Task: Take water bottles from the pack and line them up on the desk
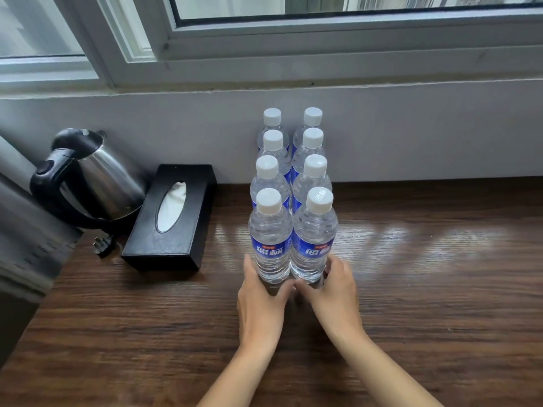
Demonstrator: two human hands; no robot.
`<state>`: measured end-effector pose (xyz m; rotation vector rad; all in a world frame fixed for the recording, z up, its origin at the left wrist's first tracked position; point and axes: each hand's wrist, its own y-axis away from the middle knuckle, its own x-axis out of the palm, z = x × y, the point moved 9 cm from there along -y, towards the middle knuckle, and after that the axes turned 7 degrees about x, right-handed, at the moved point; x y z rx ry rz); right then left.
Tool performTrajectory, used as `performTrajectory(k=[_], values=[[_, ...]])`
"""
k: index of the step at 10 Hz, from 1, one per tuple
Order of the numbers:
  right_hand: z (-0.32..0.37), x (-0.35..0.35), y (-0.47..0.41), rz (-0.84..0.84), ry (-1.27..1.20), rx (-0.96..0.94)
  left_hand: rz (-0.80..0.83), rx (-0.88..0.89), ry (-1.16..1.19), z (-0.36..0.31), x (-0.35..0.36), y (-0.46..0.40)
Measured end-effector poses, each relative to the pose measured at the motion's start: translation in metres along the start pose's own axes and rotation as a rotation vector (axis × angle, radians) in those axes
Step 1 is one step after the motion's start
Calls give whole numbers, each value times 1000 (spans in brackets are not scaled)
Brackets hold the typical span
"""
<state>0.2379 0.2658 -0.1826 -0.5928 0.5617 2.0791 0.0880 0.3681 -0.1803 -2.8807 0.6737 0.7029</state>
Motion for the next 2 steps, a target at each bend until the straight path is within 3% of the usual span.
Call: performTrajectory(k=[2], values=[[-36,-12,31,-13,-80,65,46,-131,-20,31,-9,29]])
